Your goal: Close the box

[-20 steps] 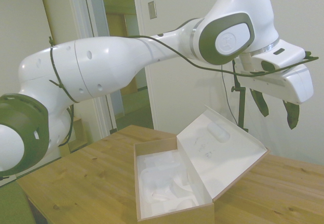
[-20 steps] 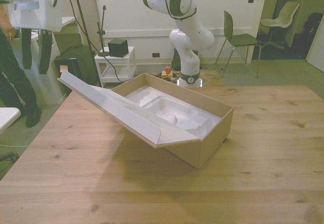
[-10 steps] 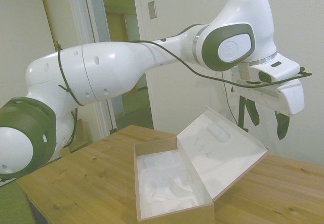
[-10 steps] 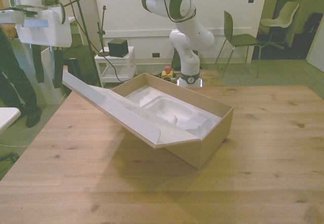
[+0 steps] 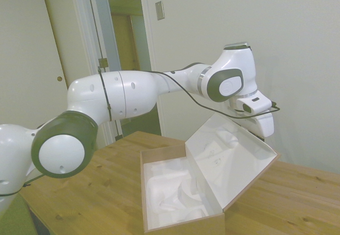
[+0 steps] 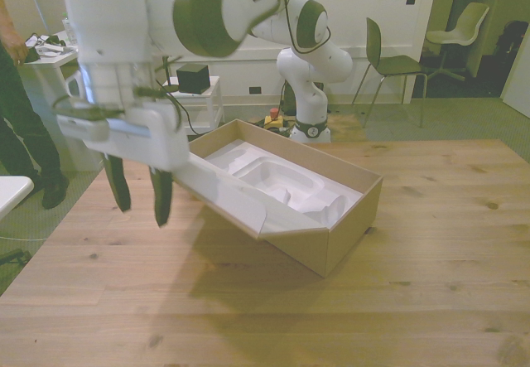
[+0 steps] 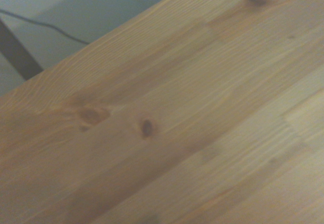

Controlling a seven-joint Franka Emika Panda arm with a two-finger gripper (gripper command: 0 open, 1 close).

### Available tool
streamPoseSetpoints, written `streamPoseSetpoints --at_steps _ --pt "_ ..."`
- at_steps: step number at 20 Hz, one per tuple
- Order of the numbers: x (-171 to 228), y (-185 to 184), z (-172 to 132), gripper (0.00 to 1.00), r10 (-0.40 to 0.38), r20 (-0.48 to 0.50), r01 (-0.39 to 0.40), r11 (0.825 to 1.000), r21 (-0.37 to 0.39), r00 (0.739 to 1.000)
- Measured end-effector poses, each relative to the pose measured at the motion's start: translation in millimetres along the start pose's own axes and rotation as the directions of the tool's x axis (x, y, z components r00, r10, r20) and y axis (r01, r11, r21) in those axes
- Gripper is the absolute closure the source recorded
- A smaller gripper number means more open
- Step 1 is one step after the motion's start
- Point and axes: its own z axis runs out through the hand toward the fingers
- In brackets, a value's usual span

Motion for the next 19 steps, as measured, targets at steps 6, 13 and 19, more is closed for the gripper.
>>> streamPoseSetpoints --at_steps 6,13,19 --pt "-38.1 -9.6 3.3 0.00 -0.086 0.210 0.061 0.991 0.120 0.974" --pt "-190.8 -44.6 -54.9 0.00 -0.292 0.227 0.257 0.951 0.172 0.929" --pt "-305.4 -23.6 -110.5 0.00 -0.365 0.192 0.334 0.927 0.173 0.911"
